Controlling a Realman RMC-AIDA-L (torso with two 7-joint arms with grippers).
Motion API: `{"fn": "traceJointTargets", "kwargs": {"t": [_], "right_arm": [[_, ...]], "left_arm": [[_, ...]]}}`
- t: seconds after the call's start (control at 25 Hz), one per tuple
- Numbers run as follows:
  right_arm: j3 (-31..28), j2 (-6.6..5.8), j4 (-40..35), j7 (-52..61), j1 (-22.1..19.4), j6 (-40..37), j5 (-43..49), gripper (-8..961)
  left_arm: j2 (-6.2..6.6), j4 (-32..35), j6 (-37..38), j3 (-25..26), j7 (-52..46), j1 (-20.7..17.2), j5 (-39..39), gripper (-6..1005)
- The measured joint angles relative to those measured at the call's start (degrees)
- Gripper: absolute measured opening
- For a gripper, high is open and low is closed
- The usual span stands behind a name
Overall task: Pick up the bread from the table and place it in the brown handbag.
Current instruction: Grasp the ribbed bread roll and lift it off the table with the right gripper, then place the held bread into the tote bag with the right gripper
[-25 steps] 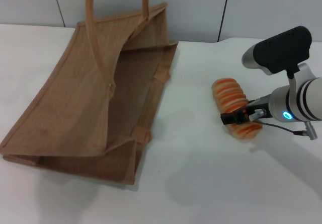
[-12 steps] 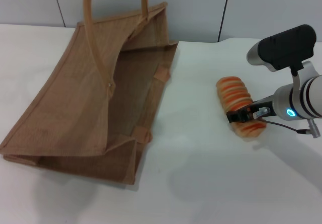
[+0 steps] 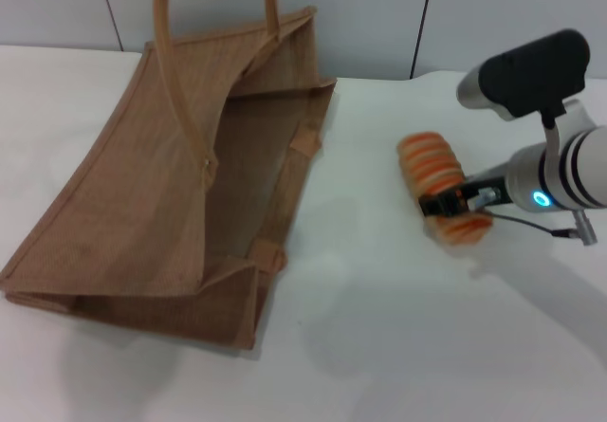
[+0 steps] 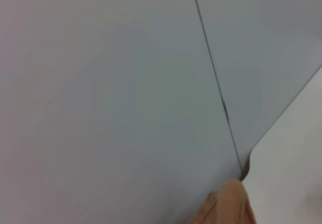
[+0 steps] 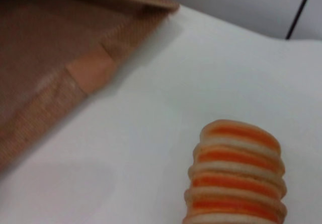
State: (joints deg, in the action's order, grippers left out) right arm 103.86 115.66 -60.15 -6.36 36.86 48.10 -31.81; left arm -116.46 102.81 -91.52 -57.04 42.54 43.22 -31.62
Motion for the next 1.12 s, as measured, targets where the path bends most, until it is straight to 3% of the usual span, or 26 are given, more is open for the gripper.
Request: {"fn": "traceJointTargets", "kwargs": {"t": [0.36,0.68,0.92,1.12], "right_arm": [[-1.81,-0.12,-6.79,-1.44,-0.92,0.86,0.41,617],[-0.73,0.19,-18.38,-4.16,-3.84,3.44,-0.80,544],[4.99,0.31,-17.75,-7.80,-2.19,1.27,-3.66,504],[7.74,0.34,-12.47,-8.30,1.69,-1.68,-5.40,486]], "left_arm": [[0.00,0.26,0.03,-0.56,0.00,-0.16,-0.03,120],[0.01,1.01,1.51,-3.92,-0.48,0.07,-0.98,120],[0.00,1.01,4.95,-9.75,-2.65,0.59,-1.12,120],[0.00,1.01,6.09,-12.75,-4.27,1.67,-1.31,120]]}}
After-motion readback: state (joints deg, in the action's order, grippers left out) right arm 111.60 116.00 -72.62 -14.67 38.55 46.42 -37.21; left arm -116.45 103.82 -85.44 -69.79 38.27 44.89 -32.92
